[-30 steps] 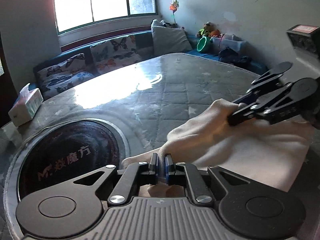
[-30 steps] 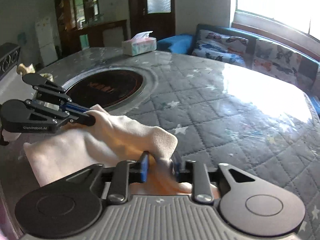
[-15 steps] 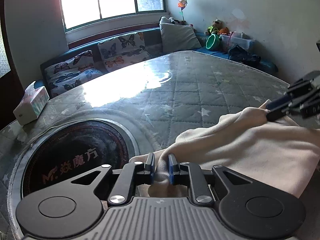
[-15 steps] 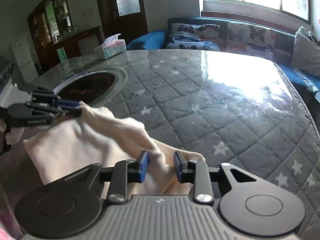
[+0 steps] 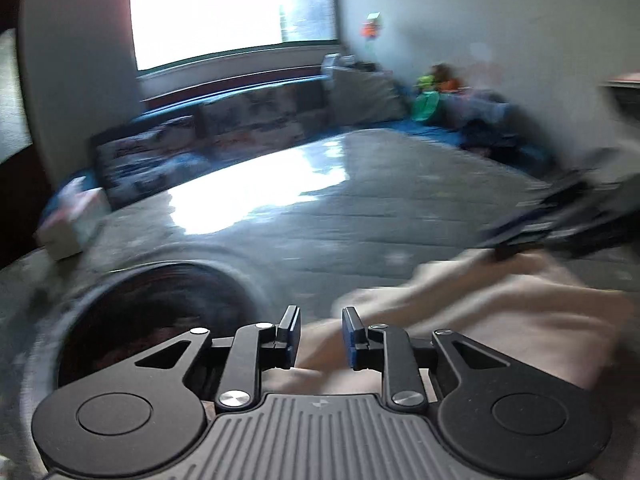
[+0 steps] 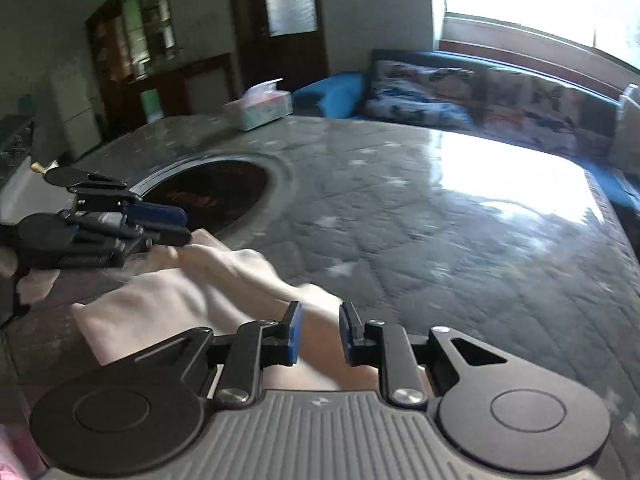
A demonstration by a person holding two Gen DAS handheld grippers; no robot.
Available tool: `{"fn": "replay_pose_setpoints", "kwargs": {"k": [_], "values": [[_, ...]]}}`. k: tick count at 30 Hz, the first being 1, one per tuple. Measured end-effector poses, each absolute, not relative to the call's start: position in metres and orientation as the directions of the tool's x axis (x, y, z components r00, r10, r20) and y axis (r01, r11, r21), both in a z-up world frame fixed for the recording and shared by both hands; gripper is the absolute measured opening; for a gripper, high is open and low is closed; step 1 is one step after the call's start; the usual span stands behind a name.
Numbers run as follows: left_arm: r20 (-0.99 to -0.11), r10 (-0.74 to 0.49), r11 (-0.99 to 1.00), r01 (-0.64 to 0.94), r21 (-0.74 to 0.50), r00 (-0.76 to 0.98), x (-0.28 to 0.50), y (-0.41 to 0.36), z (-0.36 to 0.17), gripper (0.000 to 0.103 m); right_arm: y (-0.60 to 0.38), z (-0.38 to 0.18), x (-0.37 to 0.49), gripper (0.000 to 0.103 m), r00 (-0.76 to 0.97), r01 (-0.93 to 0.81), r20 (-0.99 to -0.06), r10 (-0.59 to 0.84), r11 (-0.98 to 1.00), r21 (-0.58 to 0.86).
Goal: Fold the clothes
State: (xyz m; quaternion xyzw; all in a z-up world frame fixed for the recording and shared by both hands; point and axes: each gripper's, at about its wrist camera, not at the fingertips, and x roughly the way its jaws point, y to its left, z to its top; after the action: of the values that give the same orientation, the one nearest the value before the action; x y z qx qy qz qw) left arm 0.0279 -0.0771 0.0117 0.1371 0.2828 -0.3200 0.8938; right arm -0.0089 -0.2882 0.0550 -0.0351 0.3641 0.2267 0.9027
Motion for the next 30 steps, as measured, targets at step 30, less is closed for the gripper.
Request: {"fn": "replay_pose_setpoints", "kwargs": {"k": [30], "values": [[-0.596, -0.609, 0.712, 0.691, -0.122, 0.523, -0.037, -0.078, -0.007, 0.026, -0.183, 0.032, 0.046, 0.013, 0.524, -0.588, -0.735, 0.432, 0.807, 0.056]]}}
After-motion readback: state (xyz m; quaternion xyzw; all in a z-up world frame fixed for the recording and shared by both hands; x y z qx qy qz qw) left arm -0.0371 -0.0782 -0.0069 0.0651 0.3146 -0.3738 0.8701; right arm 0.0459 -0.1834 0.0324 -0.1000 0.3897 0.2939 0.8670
